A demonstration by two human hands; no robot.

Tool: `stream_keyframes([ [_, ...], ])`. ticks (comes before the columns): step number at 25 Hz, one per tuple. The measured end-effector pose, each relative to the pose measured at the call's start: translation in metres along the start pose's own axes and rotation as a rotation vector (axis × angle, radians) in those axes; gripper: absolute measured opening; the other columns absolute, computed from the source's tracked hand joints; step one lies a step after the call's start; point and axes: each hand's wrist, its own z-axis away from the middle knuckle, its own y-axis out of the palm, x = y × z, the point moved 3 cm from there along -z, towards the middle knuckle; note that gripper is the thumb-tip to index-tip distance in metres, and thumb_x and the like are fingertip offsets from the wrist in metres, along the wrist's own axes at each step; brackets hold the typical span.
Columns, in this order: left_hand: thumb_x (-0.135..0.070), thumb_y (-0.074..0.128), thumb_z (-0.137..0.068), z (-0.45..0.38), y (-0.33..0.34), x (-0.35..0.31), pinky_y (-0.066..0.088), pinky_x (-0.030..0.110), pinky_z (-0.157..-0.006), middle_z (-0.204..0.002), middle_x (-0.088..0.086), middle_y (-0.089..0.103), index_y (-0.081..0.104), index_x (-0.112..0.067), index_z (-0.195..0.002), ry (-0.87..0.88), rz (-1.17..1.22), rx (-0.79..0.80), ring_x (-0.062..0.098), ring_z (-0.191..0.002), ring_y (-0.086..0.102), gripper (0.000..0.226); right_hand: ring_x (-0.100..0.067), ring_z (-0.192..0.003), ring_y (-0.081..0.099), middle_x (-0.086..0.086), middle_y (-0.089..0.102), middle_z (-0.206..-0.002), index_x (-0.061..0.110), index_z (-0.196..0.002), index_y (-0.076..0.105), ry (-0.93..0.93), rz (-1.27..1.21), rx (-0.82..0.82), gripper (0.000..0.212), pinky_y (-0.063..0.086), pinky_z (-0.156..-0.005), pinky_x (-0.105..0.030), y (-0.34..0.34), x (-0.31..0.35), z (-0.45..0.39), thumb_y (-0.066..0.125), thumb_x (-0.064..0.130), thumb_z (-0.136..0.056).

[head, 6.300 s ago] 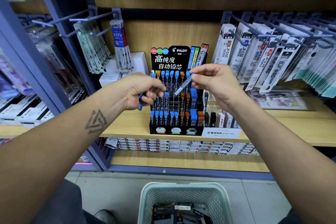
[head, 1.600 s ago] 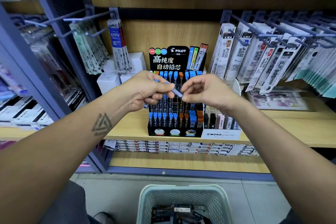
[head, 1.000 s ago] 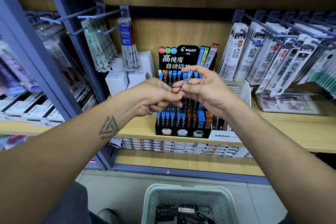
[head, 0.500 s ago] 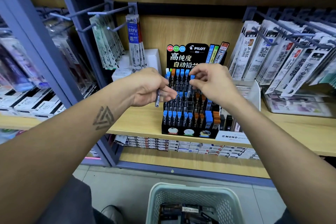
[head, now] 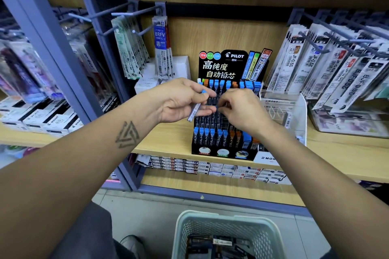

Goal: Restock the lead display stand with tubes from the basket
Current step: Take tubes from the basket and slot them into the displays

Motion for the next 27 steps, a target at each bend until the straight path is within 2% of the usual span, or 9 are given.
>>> stream_keyframes([
  [3,0.009,0.059,-0.093,0.000,0.001,-0.002,0.062,0.045,-0.080,-0.078,0.018,0.065,0.060,0.011,-0.124,0.038,0.007,-0.033,0.034,-0.093,0.073,0.031,-0.017,-0.085,0.064,0.010,0.065,-0.086,0.023,-0.088,0.076,0.061,-0.087,-0.017,0.007,0.054,-0.080,-0.037,-0.010,-0.004,-0.001,0.071,0.019,-0.088],
  [7,0.009,0.069,-0.086,0.001,0.012,-0.001,0.064,0.042,-0.067,-0.083,0.019,0.070,0.057,0.000,-0.124,0.078,-0.047,-0.083,0.031,-0.071,0.074,0.041,-0.012,-0.071,0.066,-0.002,0.075,-0.080,0.013,-0.092,0.077,0.286,-0.860,-0.032,0.004,0.054,-0.067,-0.028,-0.030,-0.006,0.006,0.074,0.014,-0.089],
  [9,0.010,0.071,-0.084,-0.001,0.020,0.001,0.063,0.039,-0.063,-0.081,0.019,0.071,0.055,0.001,-0.125,0.121,-0.076,-0.076,0.030,-0.070,0.074,0.044,-0.014,-0.066,0.064,-0.008,0.074,-0.078,0.006,-0.092,0.077,0.316,-1.015,0.023,0.006,0.051,-0.062,-0.025,-0.032,-0.006,0.009,0.076,0.008,-0.086],
  [13,0.012,0.068,-0.086,-0.006,0.031,0.003,0.063,0.039,-0.067,-0.091,0.026,0.073,0.057,0.004,-0.119,0.110,-0.095,-0.023,0.034,-0.079,0.075,0.036,-0.013,-0.064,0.064,-0.009,0.074,-0.077,0.007,-0.085,0.076,0.343,-0.965,-0.045,0.007,0.054,-0.066,-0.027,-0.042,-0.019,0.011,0.078,0.000,-0.082],
  [17,0.007,0.064,-0.092,-0.010,0.031,0.008,0.064,0.040,-0.070,-0.092,0.026,0.074,0.060,0.003,-0.110,0.018,-0.250,-0.013,0.035,-0.083,0.075,0.019,-0.015,-0.073,0.069,-0.007,0.076,-0.082,0.010,-0.089,0.077,0.310,-0.881,-0.088,0.010,0.057,-0.072,-0.026,-0.055,-0.030,0.014,0.078,0.003,-0.082],
  [21,0.003,0.065,-0.093,-0.013,0.035,0.007,0.064,0.037,-0.069,-0.088,0.020,0.075,0.063,0.001,-0.109,0.073,-0.336,-0.053,0.032,-0.081,0.076,0.016,-0.017,-0.086,0.072,-0.002,0.076,-0.085,0.016,-0.085,0.077,0.274,-0.743,-0.085,0.012,0.059,-0.081,-0.030,-0.058,-0.031,0.011,0.081,0.005,-0.080],
  [24,-0.004,0.061,-0.093,-0.021,0.030,-0.005,0.059,0.033,-0.078,-0.088,0.002,0.072,0.073,-0.008,-0.104,0.428,-0.998,-0.242,0.020,-0.083,0.070,0.016,-0.007,-0.080,0.069,0.010,0.072,-0.081,0.027,-0.081,0.074,0.248,-0.468,-0.103,0.016,0.056,-0.079,-0.023,-0.059,-0.032,0.008,0.081,0.012,-0.083],
  [25,-0.005,0.057,-0.091,-0.022,0.030,-0.005,0.055,0.033,-0.084,-0.094,0.000,0.071,0.074,-0.011,-0.103,0.530,-1.206,-0.253,0.019,-0.089,0.066,0.021,-0.005,-0.080,0.067,0.012,0.070,-0.081,0.029,-0.082,0.073,0.232,-0.408,-0.101,0.017,0.056,-0.078,-0.021,-0.058,-0.031,0.008,0.081,0.014,-0.083],
  [27,-0.002,0.049,-0.084,-0.027,0.030,0.004,0.054,0.041,-0.091,-0.111,0.004,0.069,0.072,-0.010,-0.108,0.589,-1.454,-0.166,0.025,-0.105,0.063,0.033,-0.004,-0.078,0.066,0.013,0.069,-0.079,0.029,-0.081,0.072,0.199,-0.333,-0.098,0.017,0.056,-0.078,-0.024,-0.052,-0.027,0.008,0.081,0.015,-0.083],
])
